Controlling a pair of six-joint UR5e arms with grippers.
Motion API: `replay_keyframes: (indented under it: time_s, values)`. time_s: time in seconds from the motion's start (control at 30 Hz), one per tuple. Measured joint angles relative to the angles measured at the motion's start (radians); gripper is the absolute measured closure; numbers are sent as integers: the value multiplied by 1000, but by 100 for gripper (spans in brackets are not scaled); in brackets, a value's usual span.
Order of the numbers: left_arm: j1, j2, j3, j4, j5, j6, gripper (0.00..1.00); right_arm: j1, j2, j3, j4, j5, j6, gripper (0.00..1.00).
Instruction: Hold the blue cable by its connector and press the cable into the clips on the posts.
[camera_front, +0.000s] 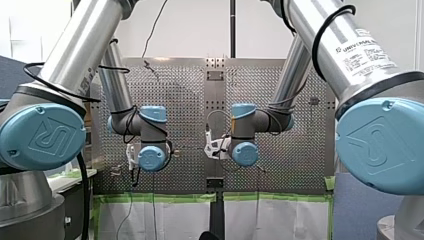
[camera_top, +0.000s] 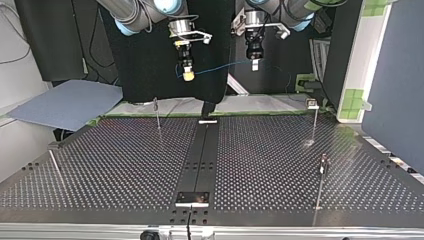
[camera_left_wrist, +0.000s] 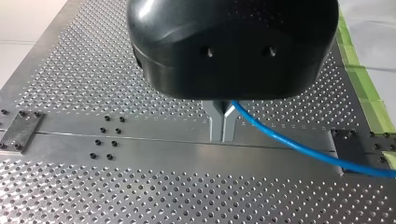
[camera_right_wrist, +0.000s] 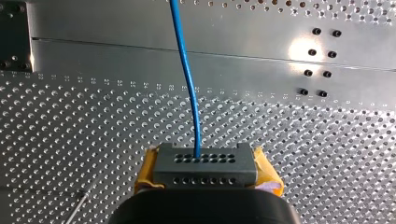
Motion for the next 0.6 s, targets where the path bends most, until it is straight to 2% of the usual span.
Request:
replay_keyframes:
  time_s: [0.6]
  values:
    - [1, 0, 1, 9, 2, 3, 100, 1, 0, 0, 0, 0, 0, 100]
